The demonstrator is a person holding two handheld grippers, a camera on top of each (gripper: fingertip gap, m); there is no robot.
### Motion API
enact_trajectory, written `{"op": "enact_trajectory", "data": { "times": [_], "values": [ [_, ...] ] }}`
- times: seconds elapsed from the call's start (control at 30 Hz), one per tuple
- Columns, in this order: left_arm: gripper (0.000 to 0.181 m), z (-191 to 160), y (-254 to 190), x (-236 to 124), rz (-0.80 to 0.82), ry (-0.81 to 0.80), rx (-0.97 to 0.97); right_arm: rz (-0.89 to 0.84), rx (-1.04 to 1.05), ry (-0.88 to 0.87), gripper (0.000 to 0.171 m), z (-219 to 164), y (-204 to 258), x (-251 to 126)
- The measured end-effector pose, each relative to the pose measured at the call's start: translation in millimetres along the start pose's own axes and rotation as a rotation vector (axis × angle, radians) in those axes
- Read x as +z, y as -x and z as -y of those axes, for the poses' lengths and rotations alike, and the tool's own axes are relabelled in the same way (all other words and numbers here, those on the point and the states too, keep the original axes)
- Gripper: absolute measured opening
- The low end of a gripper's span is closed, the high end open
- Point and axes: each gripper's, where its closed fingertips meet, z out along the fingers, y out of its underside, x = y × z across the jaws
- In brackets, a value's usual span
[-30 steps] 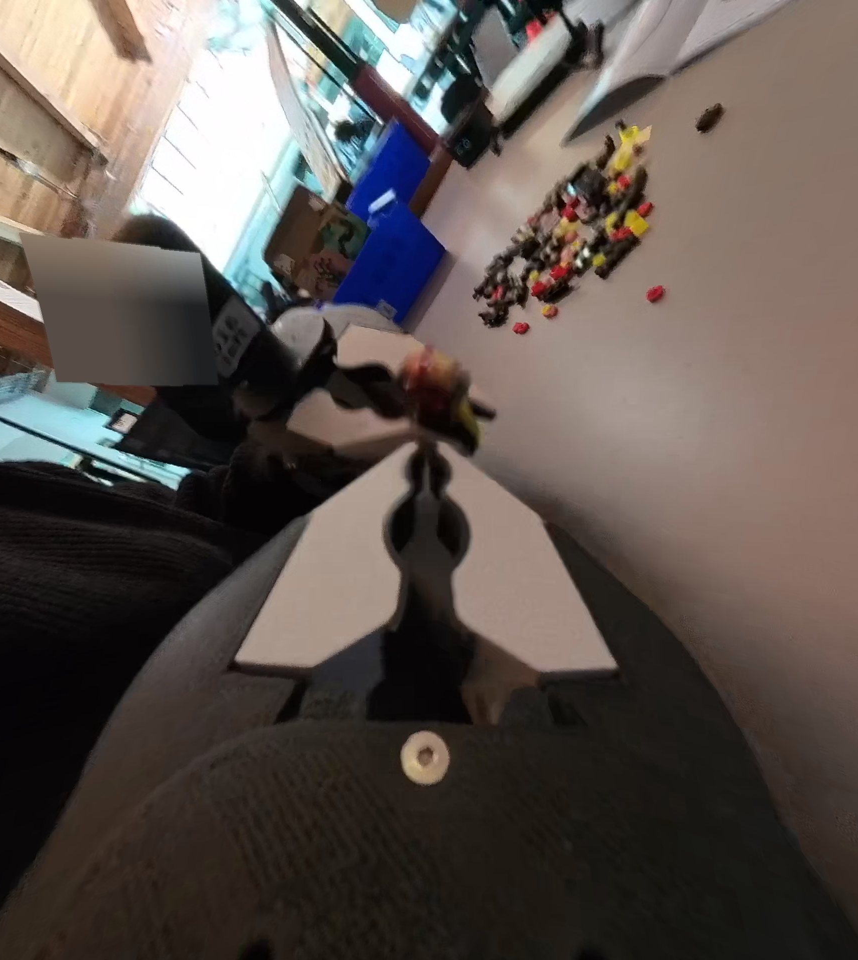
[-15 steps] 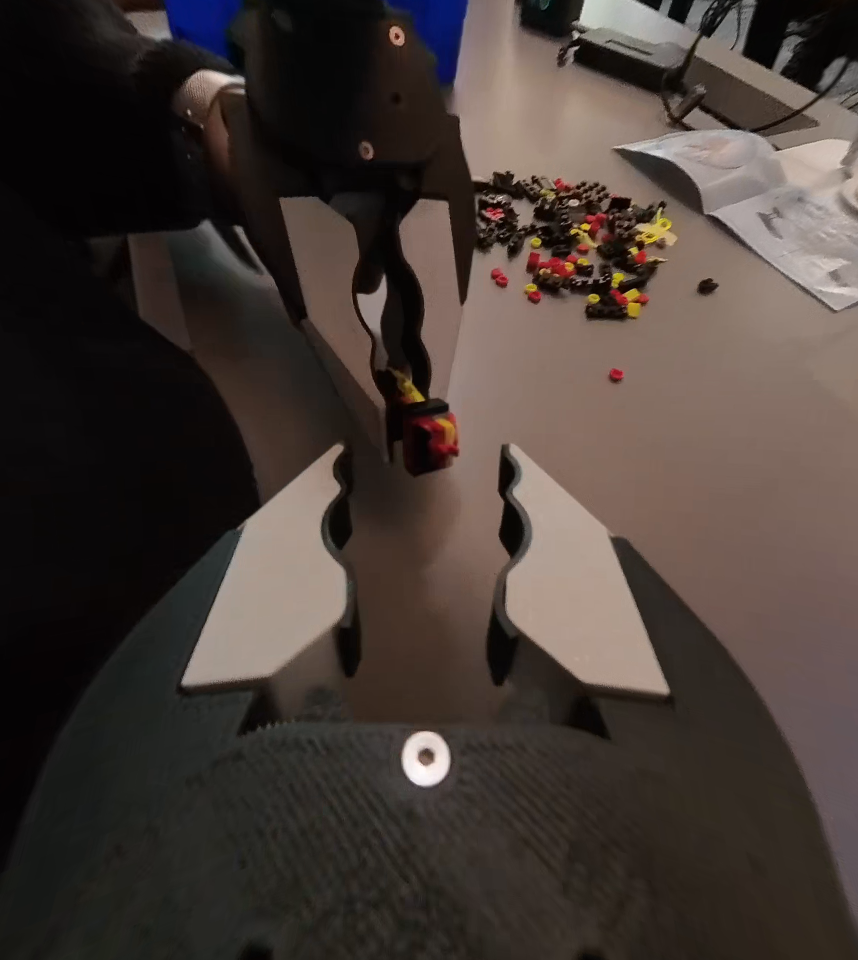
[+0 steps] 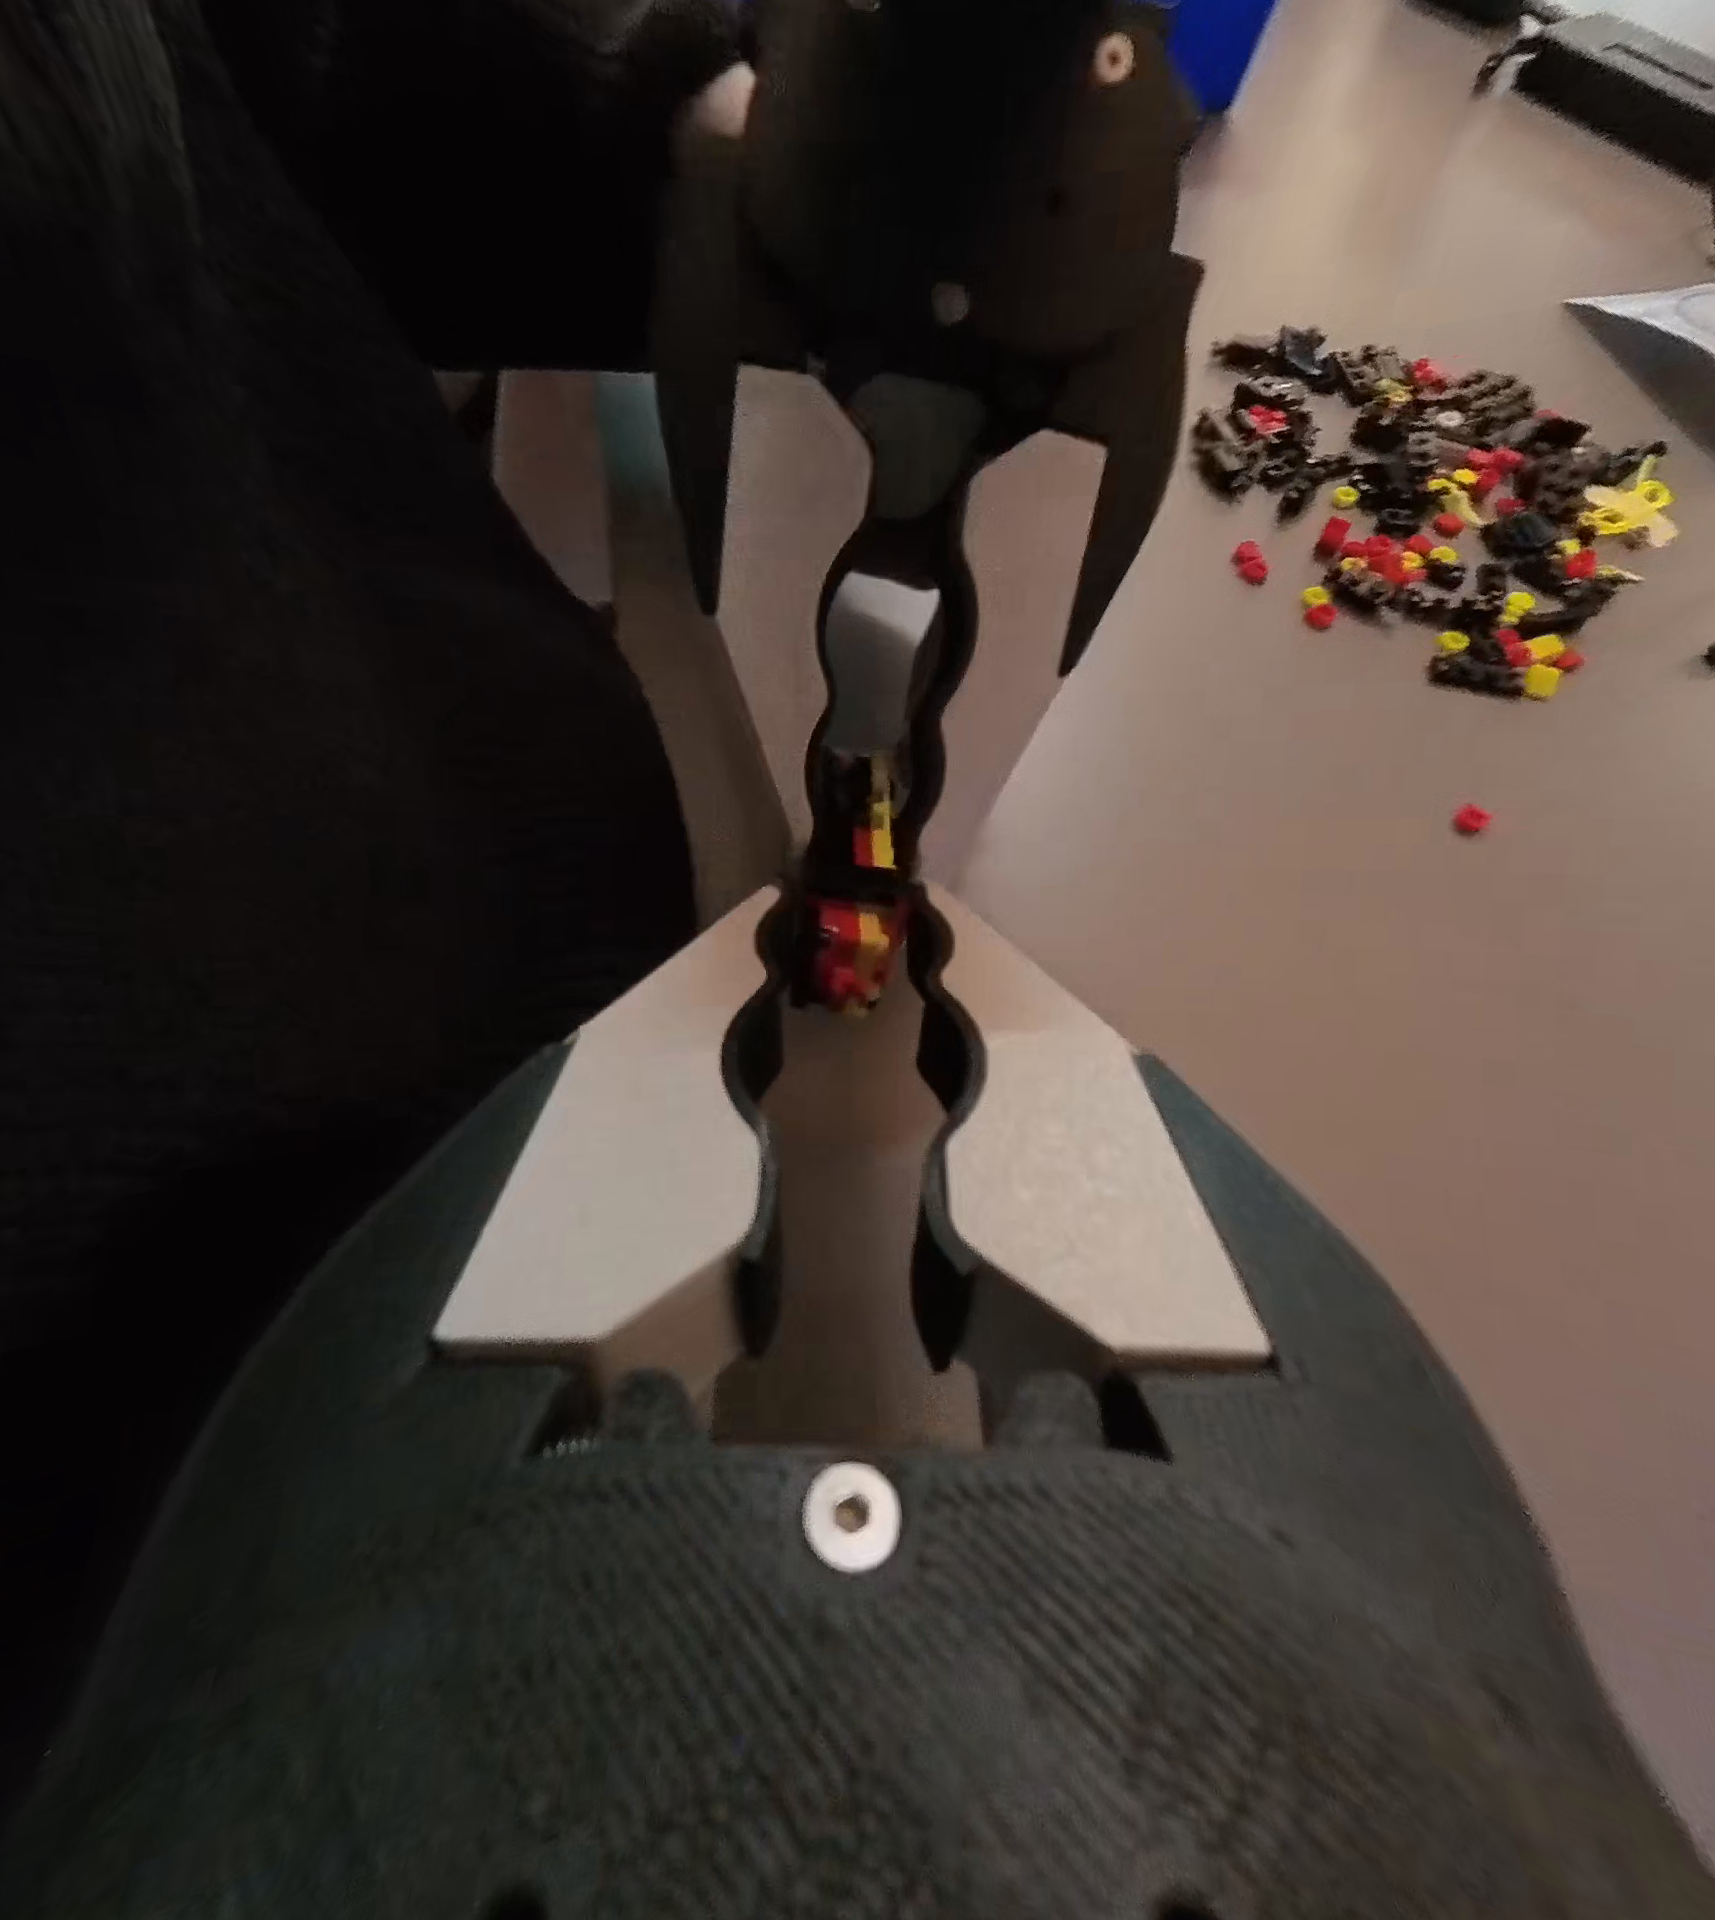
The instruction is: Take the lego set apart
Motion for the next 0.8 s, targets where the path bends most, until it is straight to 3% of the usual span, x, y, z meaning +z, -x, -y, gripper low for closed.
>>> {"op": "enact_trajectory", "data": {
  "times": [0.13, 0.33, 0.5, 0.8],
  "values": [
    [0.020, 22, 12, -9, 0.028, -0.196, -0.305, -0.095, 0.117, -0.038, 0.019, 12, -21, -14],
    [0.021, 26, 18, -12, 0.057, -0.261, -0.483, -0.117, 0.194, -0.054, 0.020, 10, -28, -17],
    [0.021, 28, 19, -14, 0.065, -0.282, -0.534, -0.096, 0.260, -0.094, 0.019, 12, -31, -18],
    [0.021, 24, 21, -17, 0.104, -0.253, -0.457, -0.161, 0.133, -0.075, 0.019, 15, -31, -16]
  ]
}}
